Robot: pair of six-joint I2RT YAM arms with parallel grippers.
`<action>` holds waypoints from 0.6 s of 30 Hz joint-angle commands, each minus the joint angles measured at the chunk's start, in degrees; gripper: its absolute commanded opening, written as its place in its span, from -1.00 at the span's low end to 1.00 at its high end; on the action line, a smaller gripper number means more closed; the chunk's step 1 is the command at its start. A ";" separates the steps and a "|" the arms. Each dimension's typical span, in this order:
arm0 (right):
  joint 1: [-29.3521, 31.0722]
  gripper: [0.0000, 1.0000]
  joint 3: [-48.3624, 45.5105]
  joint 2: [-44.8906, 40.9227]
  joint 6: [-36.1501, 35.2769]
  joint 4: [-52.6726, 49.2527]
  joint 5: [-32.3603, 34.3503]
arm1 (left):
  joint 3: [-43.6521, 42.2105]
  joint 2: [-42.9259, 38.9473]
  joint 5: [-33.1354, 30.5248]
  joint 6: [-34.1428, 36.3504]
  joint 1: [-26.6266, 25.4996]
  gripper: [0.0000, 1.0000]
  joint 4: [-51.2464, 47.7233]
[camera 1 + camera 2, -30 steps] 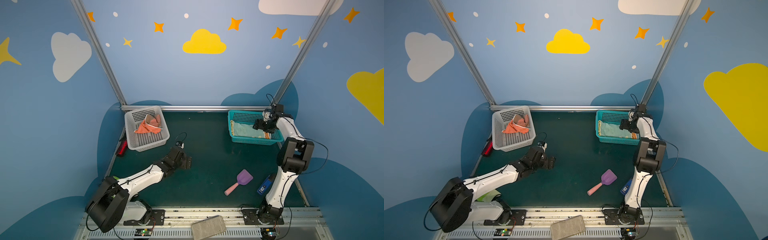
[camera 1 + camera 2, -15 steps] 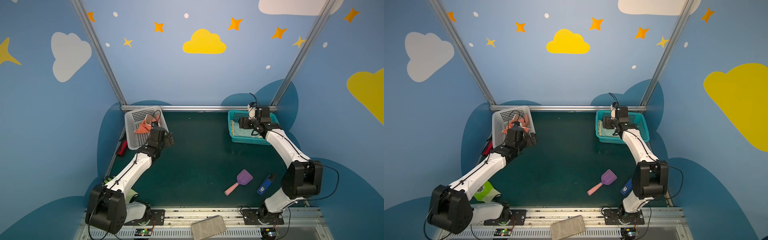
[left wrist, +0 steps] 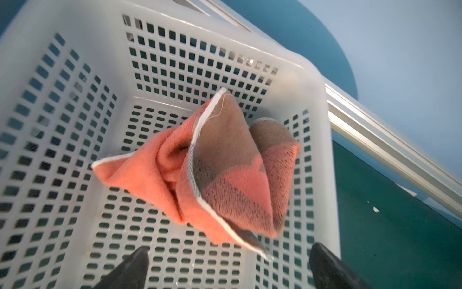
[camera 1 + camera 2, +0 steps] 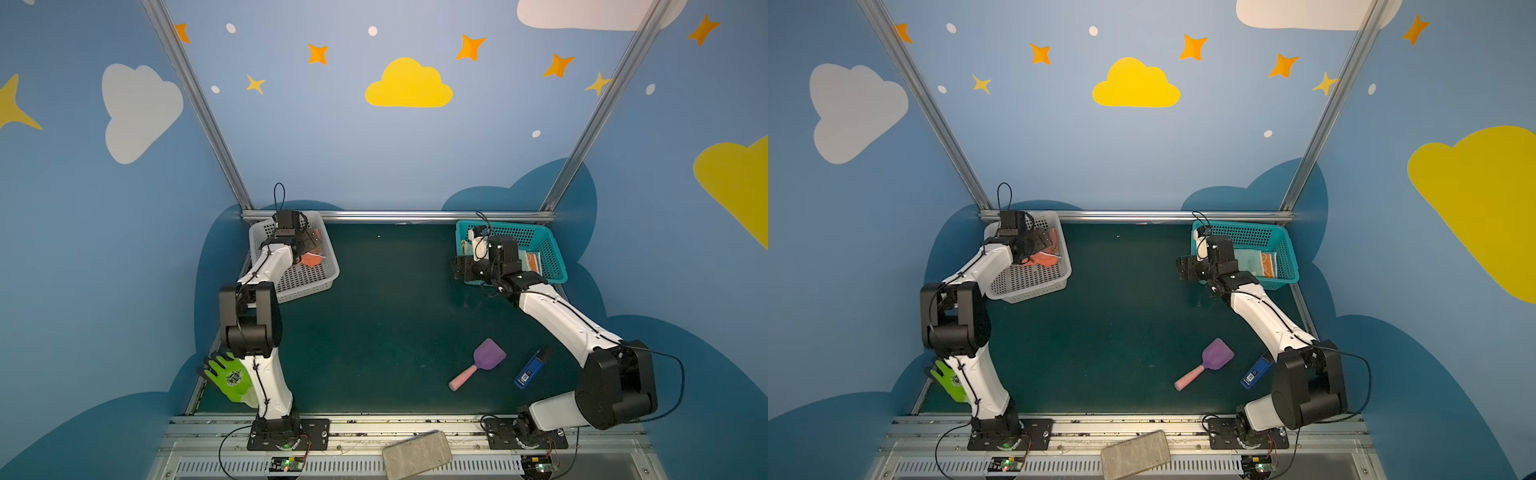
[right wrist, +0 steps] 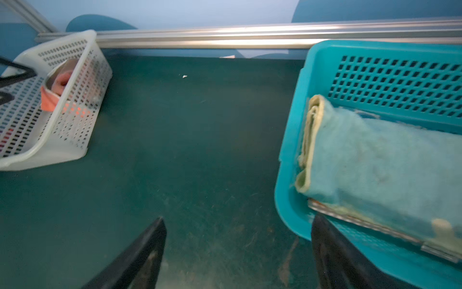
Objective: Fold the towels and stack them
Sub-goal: 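Grasp the pink towel in the white basket with the left gripper while the right withdraws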
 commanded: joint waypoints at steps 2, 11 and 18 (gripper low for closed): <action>3.12 0.74 -3.51 -2.93 -0.91 1.12 2.89 | 9.16 8.31 2.83 -0.94 1.19 0.95 -7.57; 8.74 0.74 -5.41 -4.49 -2.12 -0.25 4.90 | 17.75 17.91 3.12 -0.96 2.51 0.23 -11.70; 10.27 0.74 -4.15 -3.18 -1.95 -0.78 5.67 | 17.96 16.63 9.07 1.25 2.57 -0.93 -10.96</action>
